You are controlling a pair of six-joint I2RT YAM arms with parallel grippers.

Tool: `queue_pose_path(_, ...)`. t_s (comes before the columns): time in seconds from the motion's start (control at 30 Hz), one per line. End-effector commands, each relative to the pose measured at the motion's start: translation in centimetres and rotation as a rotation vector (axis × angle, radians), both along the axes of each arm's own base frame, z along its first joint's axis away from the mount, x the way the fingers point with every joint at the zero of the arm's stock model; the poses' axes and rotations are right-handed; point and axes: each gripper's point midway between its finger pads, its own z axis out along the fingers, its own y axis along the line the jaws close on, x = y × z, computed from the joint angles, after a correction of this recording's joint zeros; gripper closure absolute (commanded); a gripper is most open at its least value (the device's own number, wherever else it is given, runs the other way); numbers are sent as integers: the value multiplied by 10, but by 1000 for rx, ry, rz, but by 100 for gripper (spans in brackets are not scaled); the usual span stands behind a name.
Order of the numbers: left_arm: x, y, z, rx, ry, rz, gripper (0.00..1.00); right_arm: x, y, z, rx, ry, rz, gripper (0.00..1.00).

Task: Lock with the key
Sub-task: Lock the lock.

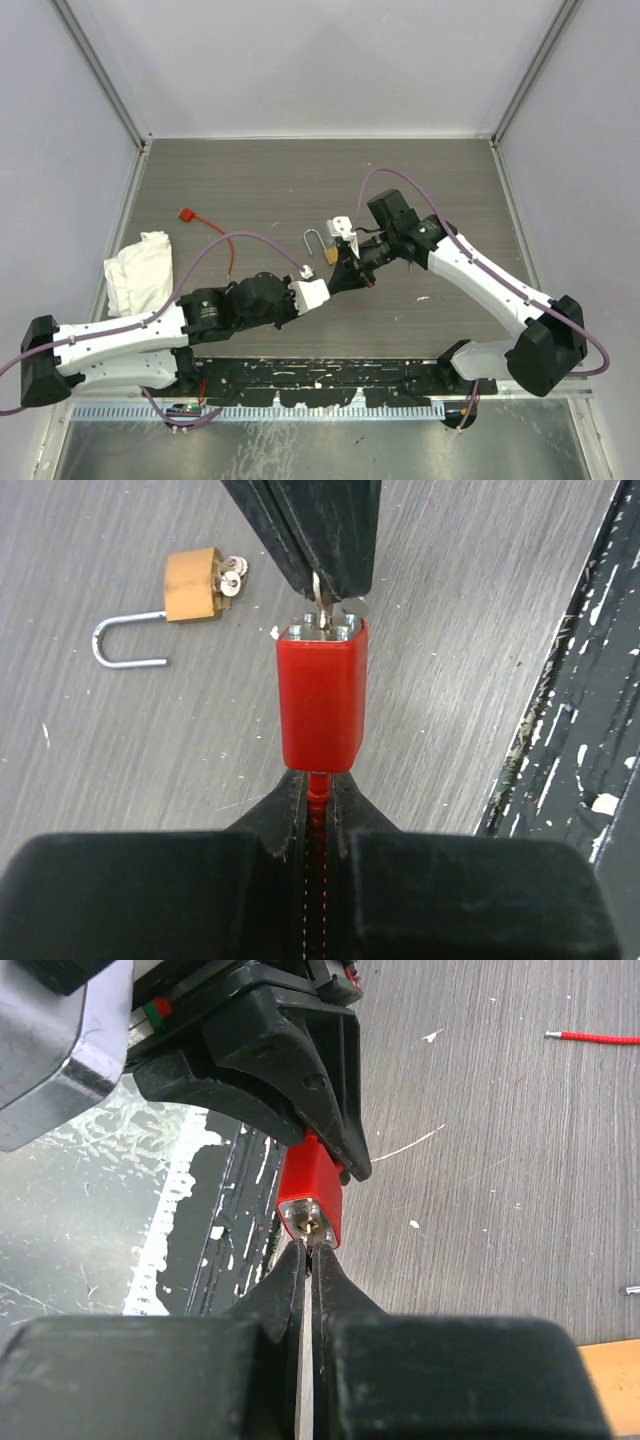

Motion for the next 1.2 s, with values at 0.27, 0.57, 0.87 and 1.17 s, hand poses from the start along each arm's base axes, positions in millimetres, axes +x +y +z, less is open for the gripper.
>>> queue_pose_path(0.27,-52,9,31,-425,682,-291,100,-29,-15,13,9,-236,38,99)
queue_pose_path(0.57,13,44,17,-245,229,150,100,-15,-27,18,63,-6,-33,99)
queue_pose_path(0.87,-19,5,13,-438,319,40,100,-15,-43,9,74,-40,-32,99)
queue_pose_path(1.17,-25,1,15,-494,323,81,100,-2,-72,-4,113,-22,-108,99)
